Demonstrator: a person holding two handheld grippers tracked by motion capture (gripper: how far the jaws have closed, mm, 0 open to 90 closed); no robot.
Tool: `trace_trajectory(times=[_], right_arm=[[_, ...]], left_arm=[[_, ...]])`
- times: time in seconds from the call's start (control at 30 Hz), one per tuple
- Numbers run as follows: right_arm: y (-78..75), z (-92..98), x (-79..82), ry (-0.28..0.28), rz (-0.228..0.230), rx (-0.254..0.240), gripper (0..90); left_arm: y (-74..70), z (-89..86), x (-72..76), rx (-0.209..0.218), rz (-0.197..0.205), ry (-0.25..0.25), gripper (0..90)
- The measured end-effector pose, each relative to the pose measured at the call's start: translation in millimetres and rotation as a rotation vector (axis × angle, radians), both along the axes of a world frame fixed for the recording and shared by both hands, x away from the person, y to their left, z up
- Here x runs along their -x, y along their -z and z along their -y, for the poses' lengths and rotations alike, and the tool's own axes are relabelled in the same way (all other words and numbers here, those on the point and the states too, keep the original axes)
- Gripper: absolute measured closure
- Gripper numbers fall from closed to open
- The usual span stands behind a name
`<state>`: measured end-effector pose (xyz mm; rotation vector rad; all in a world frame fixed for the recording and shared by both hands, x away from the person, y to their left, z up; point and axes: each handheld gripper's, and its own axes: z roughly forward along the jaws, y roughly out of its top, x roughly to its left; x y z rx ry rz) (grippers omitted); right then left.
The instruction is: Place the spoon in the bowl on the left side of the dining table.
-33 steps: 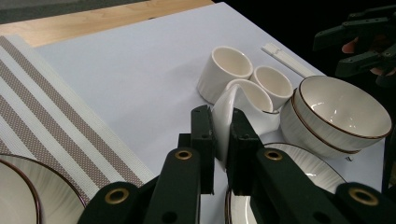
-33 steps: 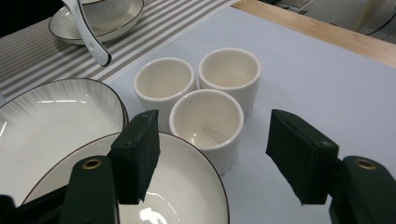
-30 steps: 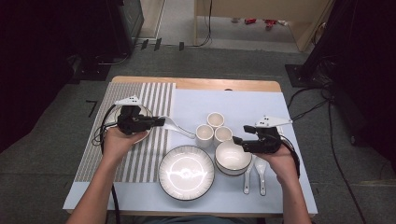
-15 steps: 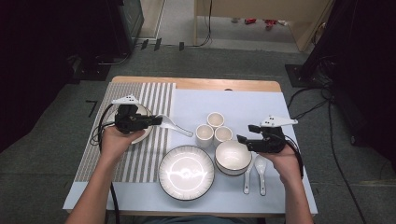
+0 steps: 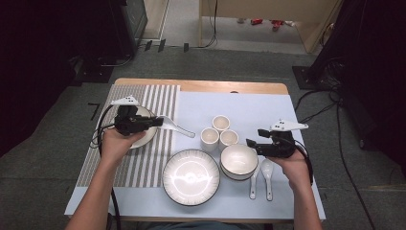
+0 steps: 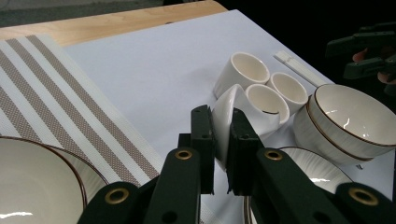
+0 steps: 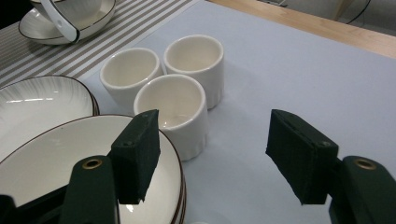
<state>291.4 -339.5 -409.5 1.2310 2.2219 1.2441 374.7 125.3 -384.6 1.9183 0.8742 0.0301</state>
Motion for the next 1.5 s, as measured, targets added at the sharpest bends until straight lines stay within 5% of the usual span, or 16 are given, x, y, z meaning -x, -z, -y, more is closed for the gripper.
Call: trace_trajectory(times=[0.53, 1.5], right_arm=[[7.3, 10.1, 1.5, 0.029, -0.012, -0.002, 34.7], [21.8, 27.2, -1.1, 0.112, -0.022, -0.021, 20.0]], left_arm=[[-1.7, -5.3, -4.5, -0.006, 0.003, -0.014, 85.1], [-1.3, -13.6, -7.6, 0.010, -0.004, -0.035, 85.1]])
